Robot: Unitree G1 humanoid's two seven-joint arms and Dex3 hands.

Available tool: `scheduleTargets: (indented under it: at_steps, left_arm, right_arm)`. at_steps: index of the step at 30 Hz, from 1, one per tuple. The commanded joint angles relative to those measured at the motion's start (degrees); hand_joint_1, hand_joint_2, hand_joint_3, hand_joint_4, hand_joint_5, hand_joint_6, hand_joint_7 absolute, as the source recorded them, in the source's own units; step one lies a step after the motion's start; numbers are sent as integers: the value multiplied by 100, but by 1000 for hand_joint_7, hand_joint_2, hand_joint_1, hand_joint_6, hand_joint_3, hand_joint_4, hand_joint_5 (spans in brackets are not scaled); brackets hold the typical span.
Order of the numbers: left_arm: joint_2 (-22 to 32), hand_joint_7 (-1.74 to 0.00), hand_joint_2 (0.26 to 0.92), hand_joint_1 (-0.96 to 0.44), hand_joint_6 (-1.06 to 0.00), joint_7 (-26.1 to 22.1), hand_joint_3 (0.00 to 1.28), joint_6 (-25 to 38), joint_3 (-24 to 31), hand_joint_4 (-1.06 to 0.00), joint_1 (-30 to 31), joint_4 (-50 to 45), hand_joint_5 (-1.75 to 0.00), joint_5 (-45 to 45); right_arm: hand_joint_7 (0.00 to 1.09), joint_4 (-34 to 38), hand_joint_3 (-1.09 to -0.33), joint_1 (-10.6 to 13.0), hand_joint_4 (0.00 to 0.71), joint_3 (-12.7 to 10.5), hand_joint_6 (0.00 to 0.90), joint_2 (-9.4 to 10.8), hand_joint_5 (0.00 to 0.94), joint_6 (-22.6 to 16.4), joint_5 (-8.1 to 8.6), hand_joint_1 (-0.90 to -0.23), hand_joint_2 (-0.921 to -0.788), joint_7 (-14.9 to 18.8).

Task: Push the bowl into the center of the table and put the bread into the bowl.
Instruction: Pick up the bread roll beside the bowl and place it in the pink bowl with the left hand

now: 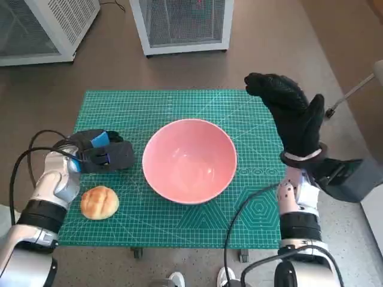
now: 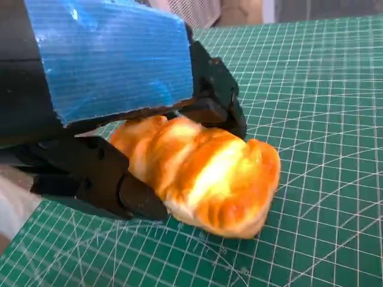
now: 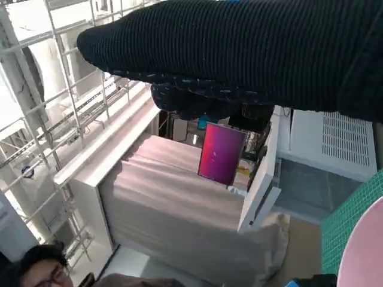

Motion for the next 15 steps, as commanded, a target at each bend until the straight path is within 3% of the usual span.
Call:
scheduleTargets:
  at_steps: [1,9,15]
  left_arm:
    - [114,-1205,919,1,-629,28,115,-205,65,-578,95,-62,-1222,-23]
    - [315,-1215,920,1,-617,-100,111,-88,361,-597,282,-732,-1227,-142]
    - [572,-1218,920,1,-630,-428,110,334,899,-589,608,-2120,-1220,-312]
  right_arm:
    - [3,-11,-603,136,232,8,344,2,0,47,54,-574,-921,58]
    - [3,-31,-603,161,232,18,344,20,0,49,49,-575,-921,58]
    - [3,-52,-603,183,232,14,344,24,0,100,87,-575,-921,88]
